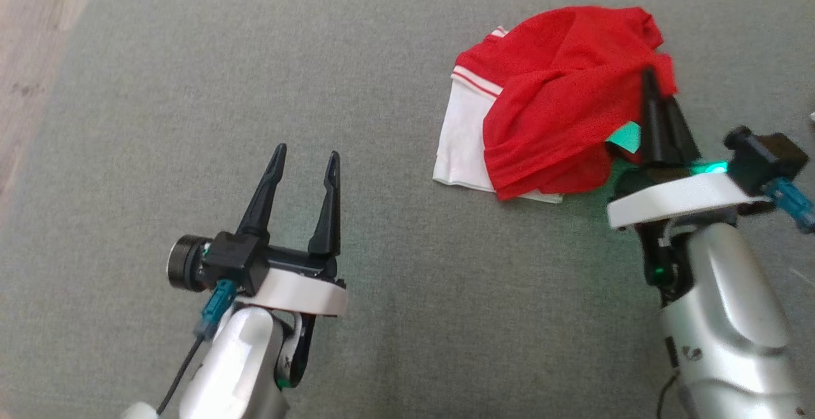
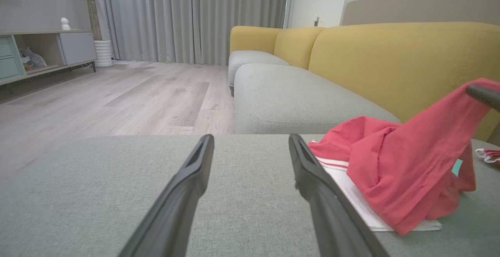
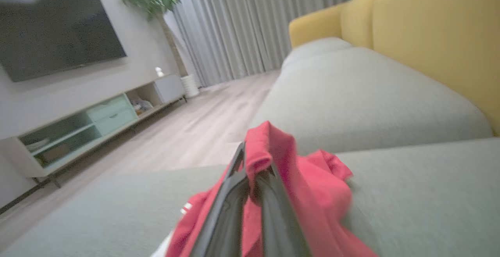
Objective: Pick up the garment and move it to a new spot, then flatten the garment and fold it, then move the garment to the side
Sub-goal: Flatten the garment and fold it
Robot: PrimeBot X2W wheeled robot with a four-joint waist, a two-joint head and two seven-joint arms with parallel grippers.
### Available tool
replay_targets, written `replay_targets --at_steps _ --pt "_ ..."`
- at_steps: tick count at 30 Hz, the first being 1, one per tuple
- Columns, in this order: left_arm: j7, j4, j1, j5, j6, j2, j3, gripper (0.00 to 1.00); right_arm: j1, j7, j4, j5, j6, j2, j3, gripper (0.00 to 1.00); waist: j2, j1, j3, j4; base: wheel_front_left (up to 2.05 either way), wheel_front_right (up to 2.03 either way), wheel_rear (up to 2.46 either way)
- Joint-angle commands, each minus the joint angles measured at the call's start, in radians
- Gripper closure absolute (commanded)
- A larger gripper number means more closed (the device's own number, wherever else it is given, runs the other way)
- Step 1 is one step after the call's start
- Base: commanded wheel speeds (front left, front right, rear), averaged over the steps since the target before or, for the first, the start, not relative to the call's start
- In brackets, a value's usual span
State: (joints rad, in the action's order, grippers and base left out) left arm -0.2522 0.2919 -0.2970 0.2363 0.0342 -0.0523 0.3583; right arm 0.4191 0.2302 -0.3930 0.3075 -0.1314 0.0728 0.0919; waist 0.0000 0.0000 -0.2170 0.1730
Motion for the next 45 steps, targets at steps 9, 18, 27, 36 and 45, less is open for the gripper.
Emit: replay_targets --at_steps 9,18,27,36,45 --pt "-0.009 -0.024 0.018 -0.011 -0.012 -0.001 -0.053 0.00 -0.056 -0.047 0.344 0.036 0.001 -0.015 0.276 1.00 0.0000 0.0000 0.076 -0.023 0.00 0.00 0.00" --pt "-0.010 -0.027 0.042 -0.014 -0.019 0.000 -0.069 0.00 -0.027 -0.115 0.436 0.018 0.001 -0.019 0.368 1.00 0.0000 0.0000 0.119 -0.001 0.00 0.00 0.00" --pt "-0.010 -0.023 0.059 -0.010 -0.025 0.001 -0.070 0.00 0.261 -0.181 0.287 0.032 0.001 -0.020 0.432 1.00 0.0000 0.0000 0.146 0.041 0.00 0.00 0.00" --pt "-0.010 -0.026 0.081 0.042 0.002 0.002 -0.025 0.00 0.761 -0.076 -0.076 0.144 0.001 -0.022 0.323 1.00 0.0000 0.0000 0.200 0.132 0.00 0.00 0.00" --pt "-0.010 -0.056 0.122 0.027 0.014 0.002 -0.083 0.00 0.860 -0.039 -0.344 -0.046 0.001 -0.022 0.019 1.00 0.0000 0.0000 0.204 0.066 0.00 0.00 0.00"
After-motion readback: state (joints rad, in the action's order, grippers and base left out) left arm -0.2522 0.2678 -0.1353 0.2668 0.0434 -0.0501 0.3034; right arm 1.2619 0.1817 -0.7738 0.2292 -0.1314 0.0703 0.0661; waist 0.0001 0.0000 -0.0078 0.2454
